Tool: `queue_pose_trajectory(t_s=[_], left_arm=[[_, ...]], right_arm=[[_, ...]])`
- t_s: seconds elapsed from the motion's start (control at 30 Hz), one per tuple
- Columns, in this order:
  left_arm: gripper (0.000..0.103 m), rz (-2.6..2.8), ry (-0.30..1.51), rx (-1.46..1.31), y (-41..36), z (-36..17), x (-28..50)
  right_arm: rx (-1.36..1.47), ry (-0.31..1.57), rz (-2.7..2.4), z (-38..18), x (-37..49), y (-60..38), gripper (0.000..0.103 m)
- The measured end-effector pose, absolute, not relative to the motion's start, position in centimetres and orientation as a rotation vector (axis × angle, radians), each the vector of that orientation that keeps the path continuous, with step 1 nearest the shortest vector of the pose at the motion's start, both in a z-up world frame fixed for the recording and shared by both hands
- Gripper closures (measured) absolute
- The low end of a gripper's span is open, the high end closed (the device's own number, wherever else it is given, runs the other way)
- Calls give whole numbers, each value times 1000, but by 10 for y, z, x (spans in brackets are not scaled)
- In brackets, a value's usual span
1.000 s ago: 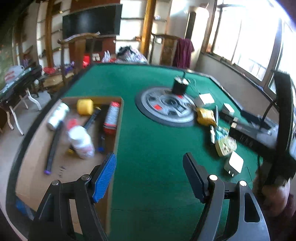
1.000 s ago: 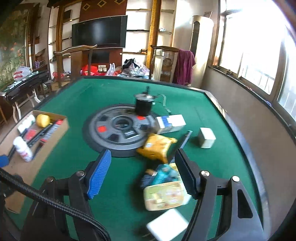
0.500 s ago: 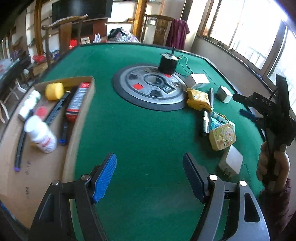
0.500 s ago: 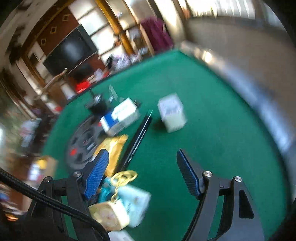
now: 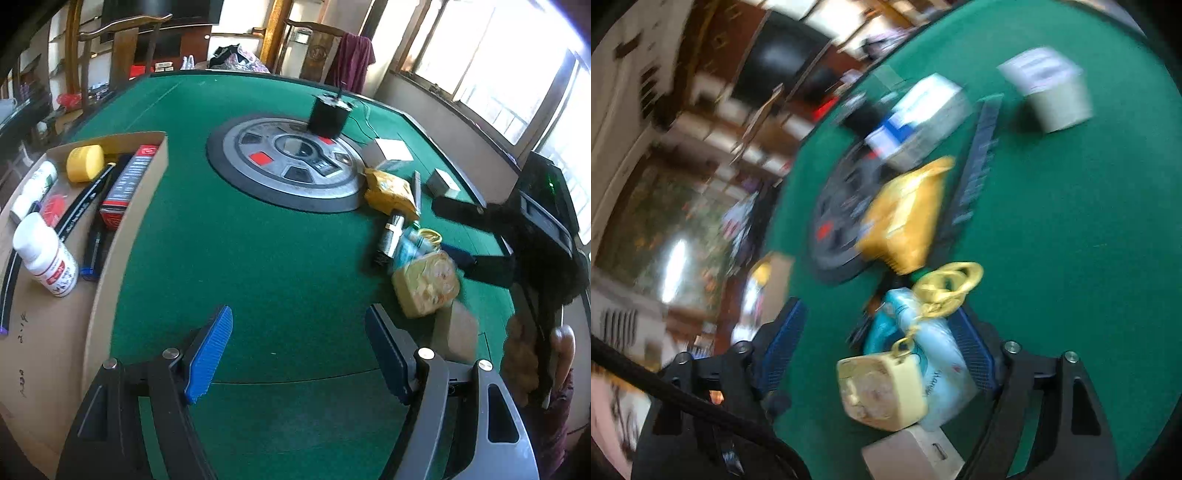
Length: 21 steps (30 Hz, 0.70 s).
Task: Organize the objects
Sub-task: 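Move both grippers from the tray back to the table items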
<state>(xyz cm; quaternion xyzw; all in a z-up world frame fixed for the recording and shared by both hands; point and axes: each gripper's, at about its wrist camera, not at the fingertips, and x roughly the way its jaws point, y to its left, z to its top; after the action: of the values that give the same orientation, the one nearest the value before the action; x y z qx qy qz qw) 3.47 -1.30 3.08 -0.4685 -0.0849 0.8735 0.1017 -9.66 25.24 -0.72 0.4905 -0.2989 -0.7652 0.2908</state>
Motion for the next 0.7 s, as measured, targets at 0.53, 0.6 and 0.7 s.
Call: queue_pose_trajectory(t_s=[0.53, 0.6, 0.7], left_arm=[[34, 2495, 190, -1110, 55, 41, 58], [34, 2459, 211, -1102, 64, 39, 55], [35, 2418, 228, -1134, 75, 29, 45]], right_arm=[[1252, -857, -2059, -6, -96, 254, 21], [1252, -881, -2077, -6, -97, 265, 21], [1263, -922, -2088, -10, -99, 272, 21]])
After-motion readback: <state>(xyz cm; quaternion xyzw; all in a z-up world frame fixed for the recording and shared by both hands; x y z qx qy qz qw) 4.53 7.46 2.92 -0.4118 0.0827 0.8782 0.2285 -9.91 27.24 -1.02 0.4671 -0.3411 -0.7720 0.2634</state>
